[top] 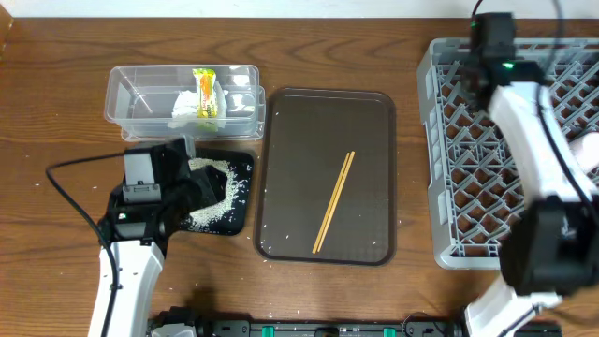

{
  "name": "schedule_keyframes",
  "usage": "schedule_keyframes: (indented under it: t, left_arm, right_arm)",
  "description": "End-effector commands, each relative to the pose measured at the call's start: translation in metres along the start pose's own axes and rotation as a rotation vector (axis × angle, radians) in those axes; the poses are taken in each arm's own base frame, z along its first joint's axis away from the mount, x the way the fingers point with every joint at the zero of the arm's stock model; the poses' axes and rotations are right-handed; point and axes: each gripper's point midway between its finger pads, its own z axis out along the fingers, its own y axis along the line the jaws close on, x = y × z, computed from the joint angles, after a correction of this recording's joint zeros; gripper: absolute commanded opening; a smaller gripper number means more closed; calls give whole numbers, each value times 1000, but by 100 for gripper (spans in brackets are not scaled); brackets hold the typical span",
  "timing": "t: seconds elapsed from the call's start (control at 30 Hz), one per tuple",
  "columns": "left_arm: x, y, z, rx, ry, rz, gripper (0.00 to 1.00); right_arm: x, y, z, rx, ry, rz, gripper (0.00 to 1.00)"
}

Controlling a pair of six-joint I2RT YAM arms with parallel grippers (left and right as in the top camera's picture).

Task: Sort waste into correct bins and load items into the dishwasher rack
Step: 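Reach the right gripper to the chopsticks on the brown tray and grasp one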

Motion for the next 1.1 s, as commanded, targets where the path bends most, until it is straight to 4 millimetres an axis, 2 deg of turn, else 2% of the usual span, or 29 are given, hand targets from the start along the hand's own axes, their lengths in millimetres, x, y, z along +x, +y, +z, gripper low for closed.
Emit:
schedule_keyframes:
  t: [0.0,0.07,0.2,0.37,0.47,0.67,0.83,1.07]
  left_arm:
    - [-14,-1,-5,-36,-48,26,48]
    - [-12,0,-4,-38,-41,21,48]
    - [-10,2,-1,-45,-23,15,49]
    - [-8,4,4,-51,-5,10,49]
    - [-7,5,5,-52,1,7,49]
    - [-5,5,5,-55,7,5,49]
    - [-3,6,5,-58,17,2,49]
    - [-3,6,5,-58,18,2,49]
  right_arm:
    - [6,96,-45,-529,48,122,50]
    - [29,126,-58,-619,151,119,48]
    - [83,172,-67,-631,326,66,49]
    - [149,222,-63,-594,446,60,48]
    - [174,240,-55,-564,437,41,46]
    - [207,259,-44,-495,399,26,45]
    - [223,275,-40,-499,412,-7,44]
    - [231,272,-33,-449,436,19,42]
